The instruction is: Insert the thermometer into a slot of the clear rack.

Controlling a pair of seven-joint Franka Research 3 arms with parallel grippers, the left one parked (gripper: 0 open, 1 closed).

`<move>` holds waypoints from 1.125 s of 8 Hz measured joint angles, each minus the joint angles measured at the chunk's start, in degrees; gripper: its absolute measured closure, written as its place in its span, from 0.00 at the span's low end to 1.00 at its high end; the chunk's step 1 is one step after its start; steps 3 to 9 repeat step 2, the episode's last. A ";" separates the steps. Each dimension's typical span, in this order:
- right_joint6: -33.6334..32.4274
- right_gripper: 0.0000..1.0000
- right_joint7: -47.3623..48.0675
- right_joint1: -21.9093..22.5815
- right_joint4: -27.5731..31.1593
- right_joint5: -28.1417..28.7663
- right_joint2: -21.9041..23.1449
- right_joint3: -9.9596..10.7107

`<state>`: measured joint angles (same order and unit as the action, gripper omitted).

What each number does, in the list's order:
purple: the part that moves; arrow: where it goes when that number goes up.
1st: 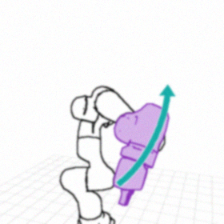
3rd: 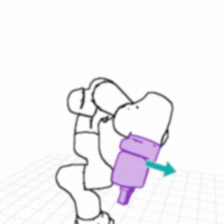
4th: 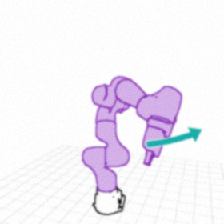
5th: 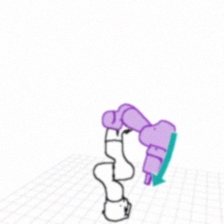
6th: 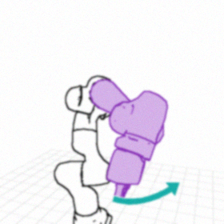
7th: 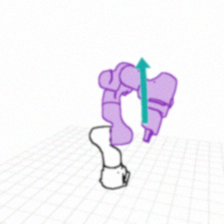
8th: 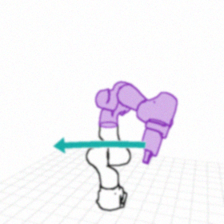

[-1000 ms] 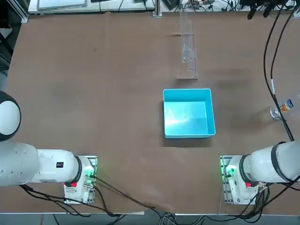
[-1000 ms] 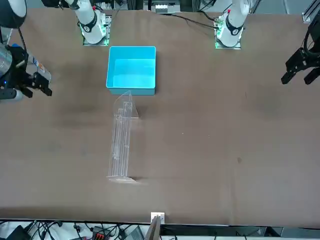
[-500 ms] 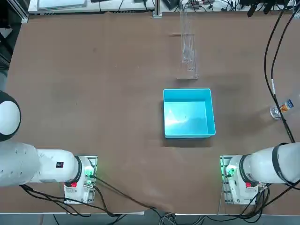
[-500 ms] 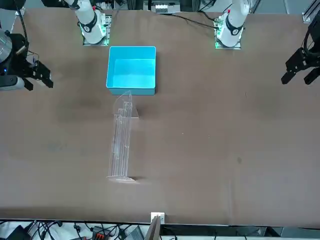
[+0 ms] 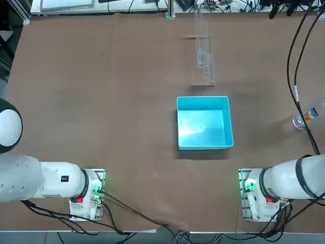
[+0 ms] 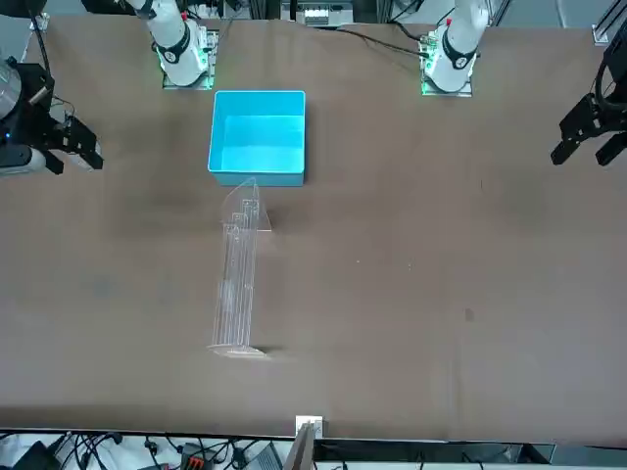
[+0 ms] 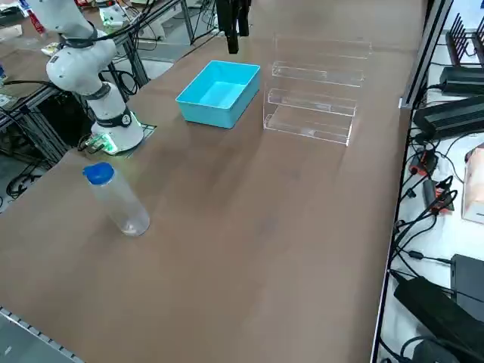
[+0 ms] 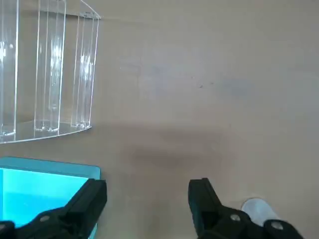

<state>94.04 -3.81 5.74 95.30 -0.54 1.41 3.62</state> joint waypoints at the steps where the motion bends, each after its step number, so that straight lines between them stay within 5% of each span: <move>1: -0.23 0.00 0.39 0.00 0.00 0.00 0.00 0.01; 9: -0.31 0.00 0.72 0.00 0.00 0.00 0.00 0.03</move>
